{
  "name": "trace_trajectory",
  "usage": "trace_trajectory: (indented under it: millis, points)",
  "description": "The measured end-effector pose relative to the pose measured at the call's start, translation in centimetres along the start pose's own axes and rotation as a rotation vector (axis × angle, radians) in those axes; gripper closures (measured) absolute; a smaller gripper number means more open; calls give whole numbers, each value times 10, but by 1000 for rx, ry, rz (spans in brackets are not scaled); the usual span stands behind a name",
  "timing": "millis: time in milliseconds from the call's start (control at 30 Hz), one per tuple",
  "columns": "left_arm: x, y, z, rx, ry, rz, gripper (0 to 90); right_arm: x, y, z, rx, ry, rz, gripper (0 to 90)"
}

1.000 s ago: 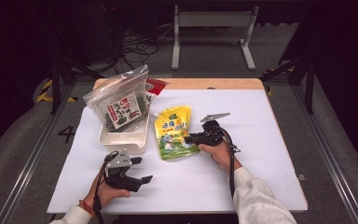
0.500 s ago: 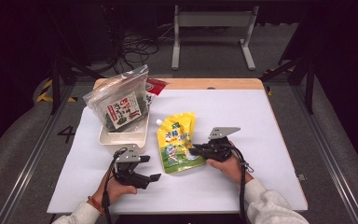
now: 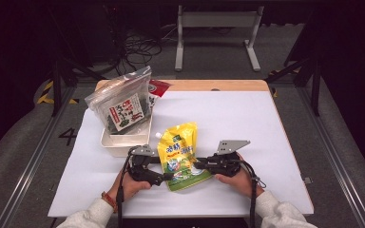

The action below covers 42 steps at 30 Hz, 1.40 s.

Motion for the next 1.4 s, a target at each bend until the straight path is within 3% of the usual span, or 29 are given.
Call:
trace_trajectory:
  millis: [100, 167, 200, 233, 300, 467, 600, 800, 867, 967, 1067, 1400]
  points:
    - [-1, 4, 6, 22, -12, 20, 171, 1, 0, -2, -8, 3, 2, 800]
    - [-2, 8, 10, 36, 1, 32, 217, 4, 3, -9, -44, 15, 6, 801]
    - [-6, 13, 11, 36, 15, 62, 236, 5, 4, -13, -58, 17, 8, 800]
    - [-6, 13, 11, 36, 15, 62, 238, 5, 4, -13, -58, 17, 8, 800]
    - [-15, 21, 13, 67, 30, 111, 275, 6, 9, -18, -103, -7, 6, 800]
    - [-36, 35, 16, 122, 32, 203, 562, 0, 22, -20, -112, -47, 55, 797]
    - [-51, 43, 18, 175, 34, 256, 814, 4, 25, -21, -120, -99, 37, 790]
    - [-63, 47, 23, 237, 50, 270, 836, 4, 30, -23, -111, -135, 43, 722]
    - [-67, 48, 23, 245, 55, 277, 840, -1, 31, -25, -101, -131, 42, 624]
    - [-72, 50, 22, 251, 47, 292, 840, -12, 28, -26, -97, -151, 35, 558]
    - [-77, 51, 21, 254, 52, 301, 840, -24, 18, -25, -110, -185, -15, 483]
    - [-97, 55, 20, 297, 82, 324, 841, -49, -12, -12, -63, -249, -83, 340]
Point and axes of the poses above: each handheld gripper's, and its own axes: x roughly forward along the jaws, y roughly out of its top, z roughly to its right, the point moved 9 cm from there along x, roughly forward along the jaws, and after that the axes turned 4 degrees about y, right-handed, at the moved point
